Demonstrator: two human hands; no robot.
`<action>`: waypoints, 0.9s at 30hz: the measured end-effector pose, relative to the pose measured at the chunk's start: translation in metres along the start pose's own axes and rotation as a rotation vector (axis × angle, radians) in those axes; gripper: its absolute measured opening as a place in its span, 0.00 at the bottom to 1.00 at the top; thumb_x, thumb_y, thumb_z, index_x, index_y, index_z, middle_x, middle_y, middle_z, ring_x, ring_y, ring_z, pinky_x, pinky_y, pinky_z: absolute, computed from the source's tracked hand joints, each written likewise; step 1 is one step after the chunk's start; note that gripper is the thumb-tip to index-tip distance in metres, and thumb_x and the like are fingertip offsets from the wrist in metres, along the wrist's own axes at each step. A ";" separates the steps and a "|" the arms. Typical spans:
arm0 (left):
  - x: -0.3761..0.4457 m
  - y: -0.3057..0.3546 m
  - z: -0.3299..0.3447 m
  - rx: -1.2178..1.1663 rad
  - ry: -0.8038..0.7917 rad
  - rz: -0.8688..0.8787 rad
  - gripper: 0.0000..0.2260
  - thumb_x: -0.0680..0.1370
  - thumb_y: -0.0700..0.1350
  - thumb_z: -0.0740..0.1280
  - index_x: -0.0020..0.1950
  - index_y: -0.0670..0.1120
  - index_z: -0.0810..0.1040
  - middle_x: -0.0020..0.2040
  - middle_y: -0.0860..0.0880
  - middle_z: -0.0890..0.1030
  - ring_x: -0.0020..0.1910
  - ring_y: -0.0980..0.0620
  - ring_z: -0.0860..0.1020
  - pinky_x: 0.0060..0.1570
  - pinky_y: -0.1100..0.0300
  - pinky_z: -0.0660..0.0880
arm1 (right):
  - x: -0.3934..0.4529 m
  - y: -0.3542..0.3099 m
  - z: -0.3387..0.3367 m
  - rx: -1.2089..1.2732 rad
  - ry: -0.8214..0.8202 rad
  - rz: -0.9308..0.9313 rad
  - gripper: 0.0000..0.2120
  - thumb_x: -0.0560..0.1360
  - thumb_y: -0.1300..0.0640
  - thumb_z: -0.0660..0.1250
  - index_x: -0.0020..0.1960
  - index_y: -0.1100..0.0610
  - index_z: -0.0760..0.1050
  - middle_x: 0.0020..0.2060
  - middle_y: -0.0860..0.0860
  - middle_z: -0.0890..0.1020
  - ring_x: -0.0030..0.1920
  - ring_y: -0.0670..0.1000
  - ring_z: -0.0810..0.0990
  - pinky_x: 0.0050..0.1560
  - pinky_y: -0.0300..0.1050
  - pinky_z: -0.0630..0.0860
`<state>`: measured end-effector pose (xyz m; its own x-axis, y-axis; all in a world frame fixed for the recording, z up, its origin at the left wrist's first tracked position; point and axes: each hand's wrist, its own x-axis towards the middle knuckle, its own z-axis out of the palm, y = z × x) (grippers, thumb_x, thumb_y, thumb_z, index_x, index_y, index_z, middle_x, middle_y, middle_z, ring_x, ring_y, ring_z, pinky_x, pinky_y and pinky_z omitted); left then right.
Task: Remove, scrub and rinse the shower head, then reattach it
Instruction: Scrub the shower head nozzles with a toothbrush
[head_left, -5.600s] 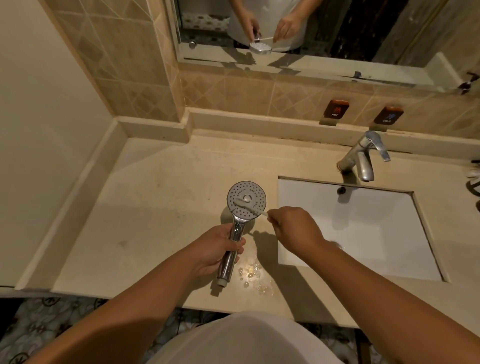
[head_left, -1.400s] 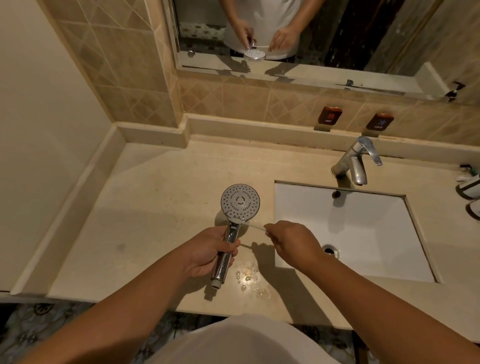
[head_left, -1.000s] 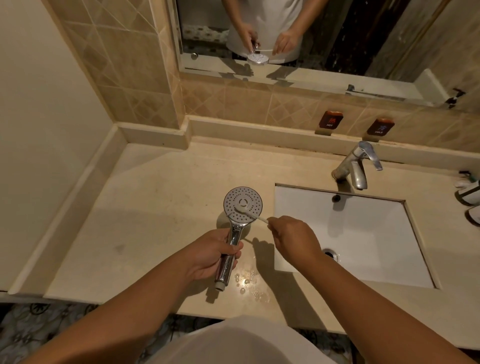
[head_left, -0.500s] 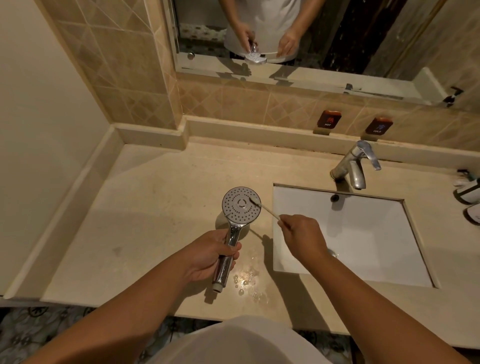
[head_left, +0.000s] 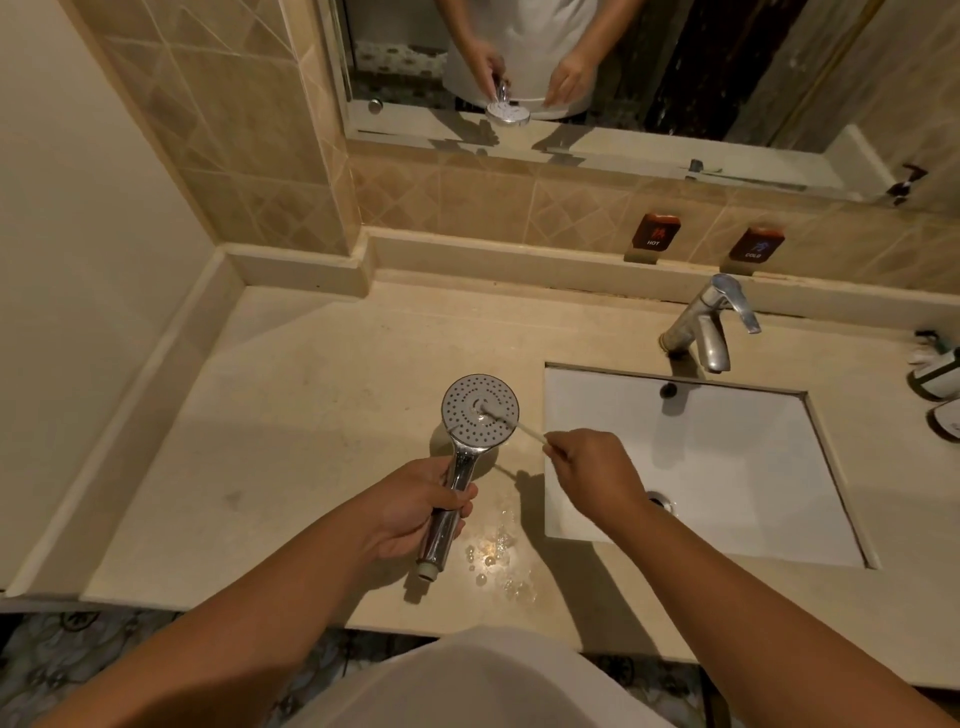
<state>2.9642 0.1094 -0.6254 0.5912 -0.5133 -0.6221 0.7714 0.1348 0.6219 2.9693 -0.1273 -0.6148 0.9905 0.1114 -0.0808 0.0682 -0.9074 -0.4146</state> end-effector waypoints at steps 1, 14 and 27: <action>0.000 0.000 0.000 -0.003 0.004 -0.002 0.15 0.77 0.27 0.61 0.60 0.39 0.75 0.42 0.44 0.77 0.38 0.50 0.76 0.40 0.55 0.76 | 0.004 0.003 -0.002 0.048 0.032 0.071 0.11 0.79 0.56 0.64 0.45 0.59 0.82 0.34 0.55 0.82 0.34 0.53 0.76 0.35 0.44 0.72; -0.007 -0.002 -0.014 -0.024 0.043 0.000 0.12 0.77 0.28 0.61 0.56 0.40 0.74 0.35 0.45 0.79 0.32 0.51 0.77 0.35 0.56 0.77 | -0.015 -0.001 0.059 0.501 0.116 0.643 0.11 0.79 0.59 0.64 0.56 0.55 0.83 0.41 0.48 0.82 0.36 0.41 0.74 0.36 0.32 0.69; -0.002 -0.008 -0.034 0.005 0.041 -0.106 0.12 0.77 0.28 0.59 0.54 0.41 0.74 0.41 0.42 0.75 0.35 0.49 0.74 0.38 0.54 0.72 | 0.010 -0.028 0.110 0.516 0.088 0.900 0.09 0.76 0.58 0.65 0.44 0.59 0.83 0.40 0.55 0.85 0.33 0.50 0.77 0.43 0.49 0.79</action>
<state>2.9648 0.1380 -0.6451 0.5155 -0.4897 -0.7032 0.8290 0.0772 0.5539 2.9645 -0.0562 -0.7038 0.6567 -0.5694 -0.4945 -0.7390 -0.3550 -0.5726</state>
